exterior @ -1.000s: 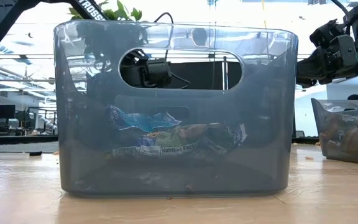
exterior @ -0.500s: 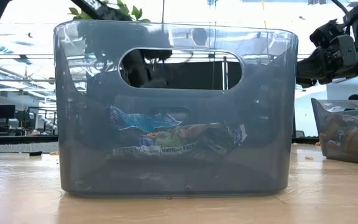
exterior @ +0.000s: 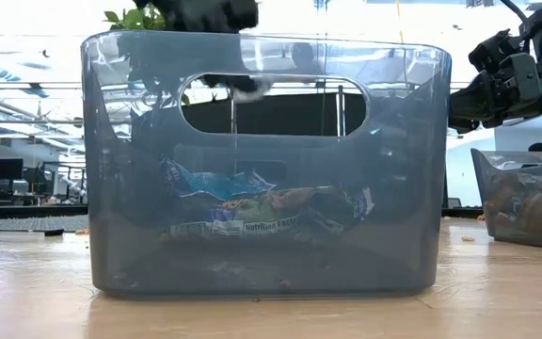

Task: Pick and place Granola Bars by type
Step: Put the blue granola bar into the middle black bin

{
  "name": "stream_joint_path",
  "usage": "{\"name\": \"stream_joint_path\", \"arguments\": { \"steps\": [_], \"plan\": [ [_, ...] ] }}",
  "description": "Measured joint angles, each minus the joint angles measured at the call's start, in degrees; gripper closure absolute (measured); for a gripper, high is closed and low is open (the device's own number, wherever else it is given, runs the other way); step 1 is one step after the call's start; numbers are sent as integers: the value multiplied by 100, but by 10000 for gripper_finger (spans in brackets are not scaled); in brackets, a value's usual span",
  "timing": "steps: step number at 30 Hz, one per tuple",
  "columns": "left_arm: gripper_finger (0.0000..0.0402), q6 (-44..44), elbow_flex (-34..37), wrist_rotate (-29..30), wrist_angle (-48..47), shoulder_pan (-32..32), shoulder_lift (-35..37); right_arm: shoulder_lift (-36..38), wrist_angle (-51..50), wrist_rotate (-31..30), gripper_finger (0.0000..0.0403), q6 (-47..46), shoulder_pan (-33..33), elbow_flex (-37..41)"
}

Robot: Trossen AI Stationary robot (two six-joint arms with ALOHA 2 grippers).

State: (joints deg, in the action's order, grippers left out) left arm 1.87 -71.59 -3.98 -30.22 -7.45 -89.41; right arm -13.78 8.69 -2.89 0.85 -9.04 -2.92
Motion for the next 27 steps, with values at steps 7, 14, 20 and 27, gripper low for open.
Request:
{"name": "stream_joint_path", "arguments": {
  "steps": [7, 14, 20, 27],
  "plan": [
    [388, -112, -2, -31, -222, 1033, 371, 0, 2, 0, 252, 2, 0, 0],
    [383, -697, -9, 201, -435, 2108, 184, 0, 0, 1, 252, 2, 0, 0],
    [390, -279, -9, 45, -411, 2973, -348, 0, 2, 0, 252, 0, 0, 0],
    [376, 100, -7, -571, 189, 3155, -995, 0, 2, 1, 252, 2, 0, 0]
  ]
}}
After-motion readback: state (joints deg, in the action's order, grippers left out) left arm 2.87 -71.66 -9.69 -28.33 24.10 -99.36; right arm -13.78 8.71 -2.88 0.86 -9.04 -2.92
